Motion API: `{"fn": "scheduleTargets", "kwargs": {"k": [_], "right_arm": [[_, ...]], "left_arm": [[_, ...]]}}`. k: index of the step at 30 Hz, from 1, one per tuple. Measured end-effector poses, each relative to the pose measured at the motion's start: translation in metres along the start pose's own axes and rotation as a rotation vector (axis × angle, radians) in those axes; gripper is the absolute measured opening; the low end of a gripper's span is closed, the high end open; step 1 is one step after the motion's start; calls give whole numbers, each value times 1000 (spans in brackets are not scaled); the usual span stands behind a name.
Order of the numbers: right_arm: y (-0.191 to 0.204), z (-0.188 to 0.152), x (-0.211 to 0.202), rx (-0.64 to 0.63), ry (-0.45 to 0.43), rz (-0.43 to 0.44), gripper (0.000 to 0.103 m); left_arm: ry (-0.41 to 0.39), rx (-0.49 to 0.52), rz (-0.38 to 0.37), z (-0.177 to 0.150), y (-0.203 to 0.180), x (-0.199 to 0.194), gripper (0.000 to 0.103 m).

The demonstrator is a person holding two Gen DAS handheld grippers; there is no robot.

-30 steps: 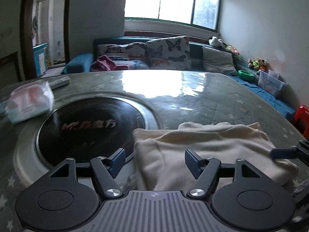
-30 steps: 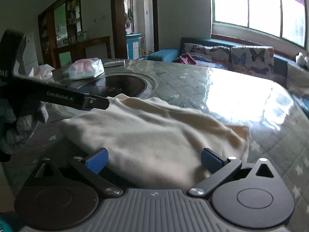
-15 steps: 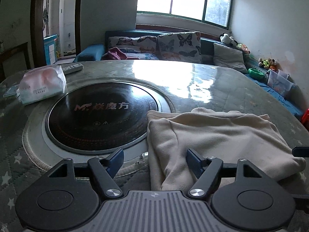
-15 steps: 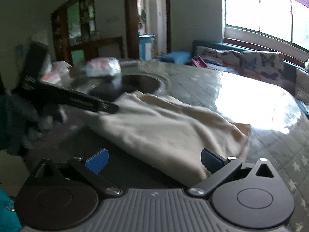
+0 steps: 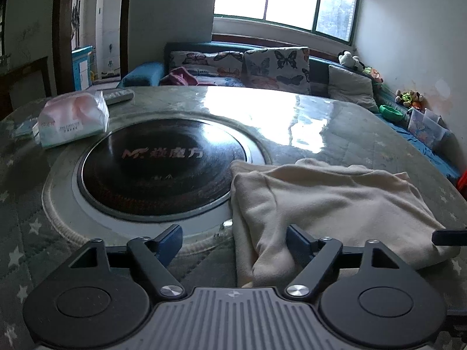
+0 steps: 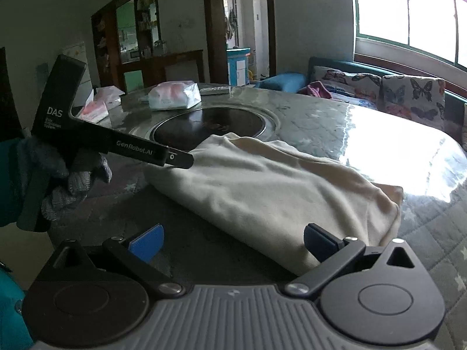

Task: Fold clothes
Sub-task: 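Open both grippers wide and withdraw them from the folded sweatshirt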

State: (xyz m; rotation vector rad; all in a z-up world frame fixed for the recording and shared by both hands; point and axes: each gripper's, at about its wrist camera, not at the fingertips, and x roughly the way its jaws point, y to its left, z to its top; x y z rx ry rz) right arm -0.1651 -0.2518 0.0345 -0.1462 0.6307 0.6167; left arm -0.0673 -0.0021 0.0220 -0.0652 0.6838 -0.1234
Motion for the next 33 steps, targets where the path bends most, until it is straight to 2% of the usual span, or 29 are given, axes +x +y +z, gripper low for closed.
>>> {"fn": "scheduleTargets", "kwargs": {"k": [10, 18, 21, 33], "right_arm": [[7, -3, 17, -35, 0, -58, 103], [14, -8, 25, -97, 35, -81, 103], [19, -9, 27, -127, 50, -97, 103], [17, -5, 32, -107, 75, -93, 103]], "left_arm": [[14, -20, 5, 0, 4, -4, 93], [36, -38, 14, -1, 8, -4, 103], [41, -44, 14, -1, 9, -3, 103], [66, -80, 6, -3, 13, 0, 103]]}}
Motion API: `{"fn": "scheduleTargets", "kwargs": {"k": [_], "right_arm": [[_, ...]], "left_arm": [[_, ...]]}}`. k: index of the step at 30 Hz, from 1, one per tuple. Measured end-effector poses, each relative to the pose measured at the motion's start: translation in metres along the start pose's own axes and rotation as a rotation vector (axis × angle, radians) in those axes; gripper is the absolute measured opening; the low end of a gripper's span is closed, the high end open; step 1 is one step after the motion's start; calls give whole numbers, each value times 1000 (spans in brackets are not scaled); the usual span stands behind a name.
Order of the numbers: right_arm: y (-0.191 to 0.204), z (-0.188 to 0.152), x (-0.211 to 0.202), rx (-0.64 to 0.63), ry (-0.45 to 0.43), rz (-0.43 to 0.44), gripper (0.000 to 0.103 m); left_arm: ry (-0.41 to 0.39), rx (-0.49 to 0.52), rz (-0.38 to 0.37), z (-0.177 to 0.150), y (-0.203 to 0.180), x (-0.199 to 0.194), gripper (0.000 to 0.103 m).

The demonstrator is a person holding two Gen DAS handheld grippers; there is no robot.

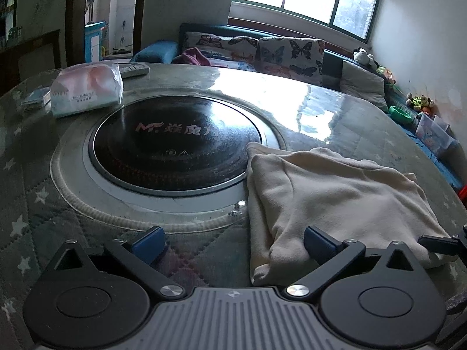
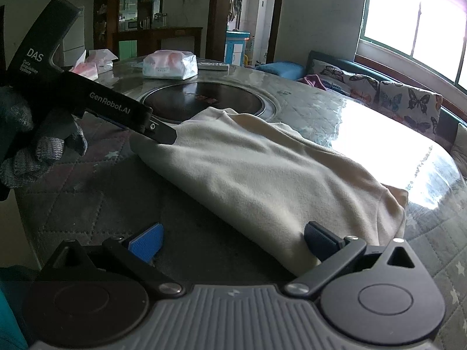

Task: Fold clothes
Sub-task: 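Open both grippers wide and withdraw them from the folded sweatshirt, then roll the left gripper and close it on the cream sweatshirt's edge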

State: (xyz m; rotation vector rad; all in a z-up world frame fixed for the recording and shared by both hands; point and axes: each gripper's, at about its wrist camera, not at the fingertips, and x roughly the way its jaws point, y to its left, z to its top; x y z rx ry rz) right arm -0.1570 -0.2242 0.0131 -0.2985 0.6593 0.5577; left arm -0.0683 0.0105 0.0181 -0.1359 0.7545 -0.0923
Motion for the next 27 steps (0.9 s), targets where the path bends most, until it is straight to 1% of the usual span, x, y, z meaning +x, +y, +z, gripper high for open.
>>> {"fn": "scheduleTargets", "kwargs": {"k": [3, 7, 10, 13, 15, 19, 22, 24, 25, 27], "right_arm": [[-1, 0, -1, 2, 7, 1, 103], [1, -2, -3, -13, -5, -6, 103], [2, 2, -3, -19, 8, -11, 103], [2, 9, -5, -30, 13, -8, 103], [2, 15, -7, -35, 7, 21, 103], [15, 30, -7, -116, -3, 32, 103], [29, 40, -4, -194, -13, 36, 101], [38, 46, -1, -236, -16, 38, 95], [42, 50, 2, -257, -16, 35, 95], [51, 57, 9, -290, -10, 42, 89]], "left_arm": [[1, 0, 1, 1, 0, 0, 103], [4, -1, -2, 1, 1, 0, 103], [5, 1, 2, 3, 1, -2, 103], [-15, 12, 1, 5, 2, -8, 103], [-33, 15, -3, 8, 3, -12, 103], [-61, -10, -13, 13, 11, -19, 103], [-74, -42, -25, 17, 19, -22, 102], [-79, -62, -39, 20, 24, -23, 102], [-82, -69, -46, 21, 26, -24, 100], [-87, -82, -58, 22, 29, -25, 93]]}}
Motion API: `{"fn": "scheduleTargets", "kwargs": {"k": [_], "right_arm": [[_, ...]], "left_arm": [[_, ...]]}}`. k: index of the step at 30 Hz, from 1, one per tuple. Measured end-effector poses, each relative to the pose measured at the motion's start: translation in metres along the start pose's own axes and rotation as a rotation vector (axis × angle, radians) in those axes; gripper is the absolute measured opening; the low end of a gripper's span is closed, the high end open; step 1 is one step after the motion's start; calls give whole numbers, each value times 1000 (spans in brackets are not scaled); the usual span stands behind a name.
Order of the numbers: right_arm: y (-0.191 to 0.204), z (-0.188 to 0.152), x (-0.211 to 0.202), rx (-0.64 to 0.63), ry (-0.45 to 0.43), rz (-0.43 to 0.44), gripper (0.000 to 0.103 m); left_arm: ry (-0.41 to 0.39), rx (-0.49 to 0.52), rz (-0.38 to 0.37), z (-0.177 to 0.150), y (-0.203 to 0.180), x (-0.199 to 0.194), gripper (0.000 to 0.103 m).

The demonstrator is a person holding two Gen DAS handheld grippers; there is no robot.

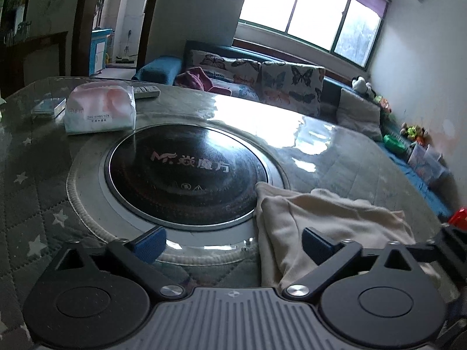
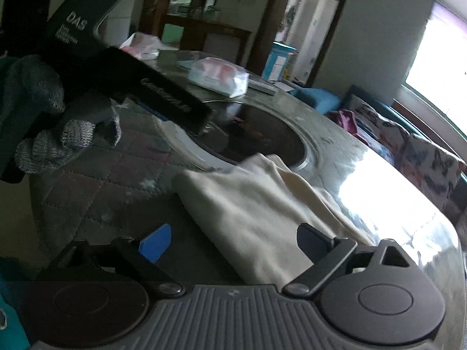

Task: Fold clothes
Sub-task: 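Roll the left gripper and close it on the cream sweatshirt's edge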

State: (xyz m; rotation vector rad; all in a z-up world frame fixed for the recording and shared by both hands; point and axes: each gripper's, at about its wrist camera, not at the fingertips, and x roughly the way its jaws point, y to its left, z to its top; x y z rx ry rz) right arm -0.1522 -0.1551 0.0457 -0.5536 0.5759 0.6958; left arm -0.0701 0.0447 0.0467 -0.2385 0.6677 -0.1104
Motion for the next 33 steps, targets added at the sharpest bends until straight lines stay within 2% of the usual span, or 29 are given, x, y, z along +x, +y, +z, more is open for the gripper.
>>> {"fn": "scheduleTargets", "kwargs": {"k": [2, 6, 11, 12, 15, 18, 23, 28, 33], "right_arm": [[5, 7, 8, -23, 8, 10, 84], [15, 18, 22, -81, 24, 22, 61], [25, 21, 35, -149, 53, 23, 39], [26, 21, 37, -155, 55, 21, 31], [21, 22, 37, -132, 46, 29, 20], [14, 24, 32, -90, 16, 41, 13], [3, 25, 22, -30, -29, 53, 6], [-8, 23, 11, 19, -63, 66, 5], [-11, 22, 8, 42, -83, 79, 5]], "left_arm": [[4, -17, -13, 2, 3, 0, 88], [28, -73, -55, 4, 9, 3, 77], [64, -145, -116, 4, 12, 10, 77], [72, -160, -125, 4, 12, 12, 77], [103, -223, -161, 5, 13, 17, 79], [131, -288, -189, 6, 14, 22, 80], [173, -400, -212, 7, 14, 31, 84], [212, -497, -225, 7, 14, 42, 84], [223, -521, -231, 9, 12, 47, 82]]}}
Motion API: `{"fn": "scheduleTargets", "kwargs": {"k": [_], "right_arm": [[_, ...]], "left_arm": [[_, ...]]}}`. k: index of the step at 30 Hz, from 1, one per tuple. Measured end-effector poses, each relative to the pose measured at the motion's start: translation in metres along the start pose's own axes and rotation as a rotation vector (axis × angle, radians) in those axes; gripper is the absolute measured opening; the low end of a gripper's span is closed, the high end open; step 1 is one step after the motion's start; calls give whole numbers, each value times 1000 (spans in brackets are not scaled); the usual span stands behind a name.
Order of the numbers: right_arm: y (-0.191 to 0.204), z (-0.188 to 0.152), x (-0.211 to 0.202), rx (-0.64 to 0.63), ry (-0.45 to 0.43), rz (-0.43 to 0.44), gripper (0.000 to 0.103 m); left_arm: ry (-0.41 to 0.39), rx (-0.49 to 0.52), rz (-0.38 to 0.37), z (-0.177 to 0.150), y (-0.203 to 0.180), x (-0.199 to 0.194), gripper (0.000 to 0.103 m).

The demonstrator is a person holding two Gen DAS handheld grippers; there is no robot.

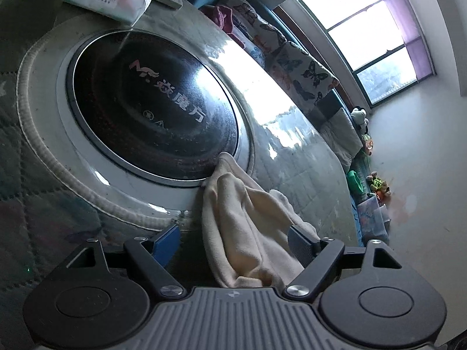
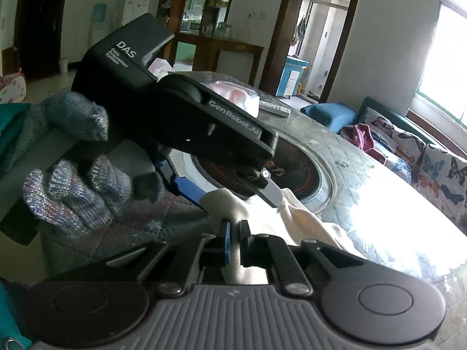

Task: Fold clothes
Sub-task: 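Roll the left gripper and close it on the cream sweatshirt's edge, then close the right gripper on the sweatshirt edge beside the left gripper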

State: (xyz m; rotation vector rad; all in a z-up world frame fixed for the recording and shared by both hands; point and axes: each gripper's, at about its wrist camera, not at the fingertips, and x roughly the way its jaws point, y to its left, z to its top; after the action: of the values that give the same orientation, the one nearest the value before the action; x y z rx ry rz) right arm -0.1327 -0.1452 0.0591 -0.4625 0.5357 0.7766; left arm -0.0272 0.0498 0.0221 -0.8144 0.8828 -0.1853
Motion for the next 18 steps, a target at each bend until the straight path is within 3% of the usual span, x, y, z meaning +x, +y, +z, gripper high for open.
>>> {"fn": "scheduleTargets", "kwargs": {"k": [4, 8, 10, 12, 15, 18], "right_arm": [[-4, -1, -8, 25, -25, 0, 4], [-9, -2, -18, 45, -44, 0, 4], [-10, -3, -21, 52, -49, 4, 4], [-10, -5, -24, 52, -49, 17, 4], [-12, -10, -23, 67, -46, 29, 5], [-14, -14, -22, 89, -40, 41, 10]], "left_arm": [[21, -25, -15, 3, 0, 5, 82], [48, -73, -49, 4, 3, 14, 72], [63, -94, -66, 3, 4, 19, 64], [74, -113, -77, 2, 6, 23, 47], [79, -137, -81, 1, 13, 27, 31], [78, -132, -76, 1, 17, 27, 22]]}}
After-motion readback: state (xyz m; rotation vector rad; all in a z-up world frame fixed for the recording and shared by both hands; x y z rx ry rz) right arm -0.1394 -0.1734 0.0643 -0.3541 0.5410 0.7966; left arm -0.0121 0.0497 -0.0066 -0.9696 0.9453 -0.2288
